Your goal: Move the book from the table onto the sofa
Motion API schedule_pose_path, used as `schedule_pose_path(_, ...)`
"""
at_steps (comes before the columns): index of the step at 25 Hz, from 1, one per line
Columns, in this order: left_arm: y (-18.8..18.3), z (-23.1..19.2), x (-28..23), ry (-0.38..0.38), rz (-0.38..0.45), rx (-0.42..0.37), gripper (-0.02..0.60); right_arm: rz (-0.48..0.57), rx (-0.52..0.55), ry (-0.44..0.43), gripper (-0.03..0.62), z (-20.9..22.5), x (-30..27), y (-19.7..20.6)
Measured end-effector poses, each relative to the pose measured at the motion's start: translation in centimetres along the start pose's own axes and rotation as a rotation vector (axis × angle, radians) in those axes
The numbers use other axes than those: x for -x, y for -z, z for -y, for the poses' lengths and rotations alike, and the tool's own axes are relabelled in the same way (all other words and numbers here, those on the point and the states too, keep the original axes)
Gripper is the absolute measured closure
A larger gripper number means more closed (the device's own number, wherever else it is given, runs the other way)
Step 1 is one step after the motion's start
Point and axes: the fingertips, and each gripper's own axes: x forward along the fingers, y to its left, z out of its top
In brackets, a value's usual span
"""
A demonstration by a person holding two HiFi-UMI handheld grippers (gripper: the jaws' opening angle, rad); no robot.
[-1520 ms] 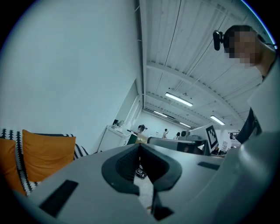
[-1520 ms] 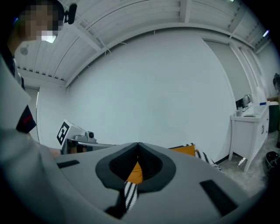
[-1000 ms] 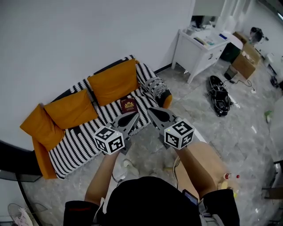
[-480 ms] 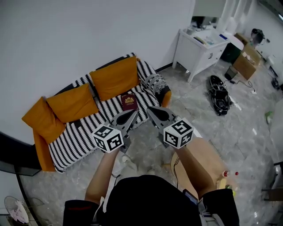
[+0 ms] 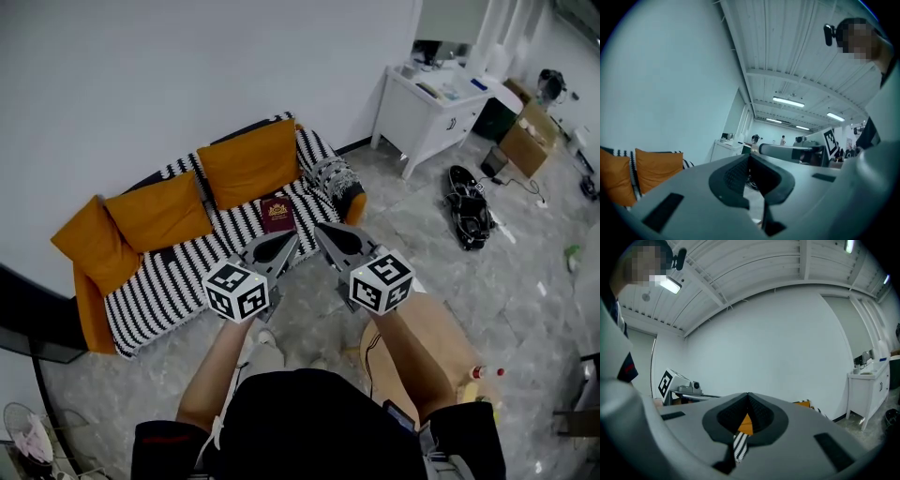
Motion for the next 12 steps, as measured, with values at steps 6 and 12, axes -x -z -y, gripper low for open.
schedule_pose_path(6,0.7,0.1,0.7,0.01,-0.006,0.01,0.565,-0.002,0.014,0.003,0.579,-1.0,-0.6,0.2)
schedule_pose_path(12,-0.6,-2.0,2.0,0.006,0.018,0.018,0.565,0.005,0.023,0.012,0.579,-2.0,-2.4,-0.5)
